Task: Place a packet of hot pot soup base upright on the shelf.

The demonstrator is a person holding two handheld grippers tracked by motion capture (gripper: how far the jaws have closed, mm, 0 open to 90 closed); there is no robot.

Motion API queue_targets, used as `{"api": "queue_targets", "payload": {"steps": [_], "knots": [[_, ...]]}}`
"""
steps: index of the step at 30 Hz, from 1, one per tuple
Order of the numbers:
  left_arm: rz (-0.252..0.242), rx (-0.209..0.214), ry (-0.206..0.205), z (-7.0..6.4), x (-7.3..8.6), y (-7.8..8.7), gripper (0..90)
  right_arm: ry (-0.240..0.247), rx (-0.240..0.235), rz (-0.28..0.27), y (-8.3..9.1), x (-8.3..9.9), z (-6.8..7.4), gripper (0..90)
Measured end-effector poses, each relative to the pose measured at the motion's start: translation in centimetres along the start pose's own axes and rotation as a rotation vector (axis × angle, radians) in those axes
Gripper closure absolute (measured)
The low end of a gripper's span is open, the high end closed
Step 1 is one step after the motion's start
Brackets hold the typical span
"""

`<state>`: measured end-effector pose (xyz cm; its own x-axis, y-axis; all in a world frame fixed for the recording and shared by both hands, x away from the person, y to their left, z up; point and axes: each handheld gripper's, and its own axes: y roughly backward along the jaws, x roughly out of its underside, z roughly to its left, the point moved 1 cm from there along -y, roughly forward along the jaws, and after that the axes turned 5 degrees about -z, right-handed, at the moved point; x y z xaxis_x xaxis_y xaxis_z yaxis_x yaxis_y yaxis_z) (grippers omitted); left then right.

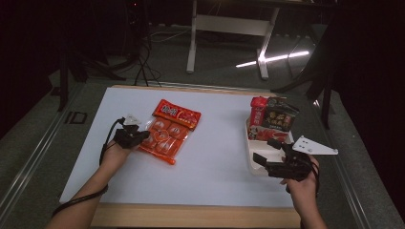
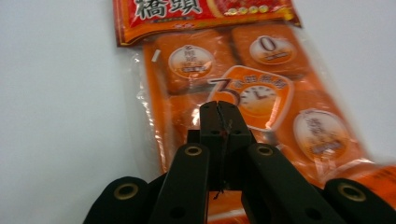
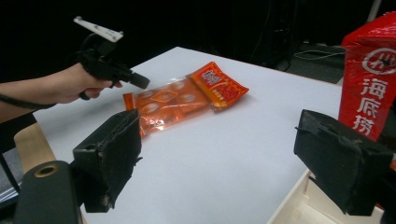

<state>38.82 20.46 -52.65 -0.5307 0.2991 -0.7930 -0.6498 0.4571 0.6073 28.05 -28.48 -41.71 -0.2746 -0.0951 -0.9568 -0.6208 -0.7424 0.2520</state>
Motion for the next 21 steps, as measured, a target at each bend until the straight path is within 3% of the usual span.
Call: {"api": "queue_targets", "payload": {"steps": [4,7,10,14,21], "knots": [[0.019,-0.022,0.0,0.8,0.1,-1.1,90.0,0.016,-0.001,0.012,-0.2,0.2,0.0,14.8],[0.011,-0.034,0.033,1.4,0.5,-1.5,90.0,0.01,-0.009,0.02,-0.5,0.4,-0.1,17.2],[0.051,-0.073,0.031,1.9,0.9,-2.0,90.0,0.011,-0.016,0.024,-0.7,0.5,0.0,17.2],[0.057,-0.039,0.073,2.2,1.1,-2.1,90.0,0.022,-0.02,0.028,-0.8,0.4,0.1,17.2],[0.068,-0.005,0.052,1.0,1.1,-1.7,90.0,0.018,-0.021,0.03,-0.8,0.5,0.1,17.2]]}}
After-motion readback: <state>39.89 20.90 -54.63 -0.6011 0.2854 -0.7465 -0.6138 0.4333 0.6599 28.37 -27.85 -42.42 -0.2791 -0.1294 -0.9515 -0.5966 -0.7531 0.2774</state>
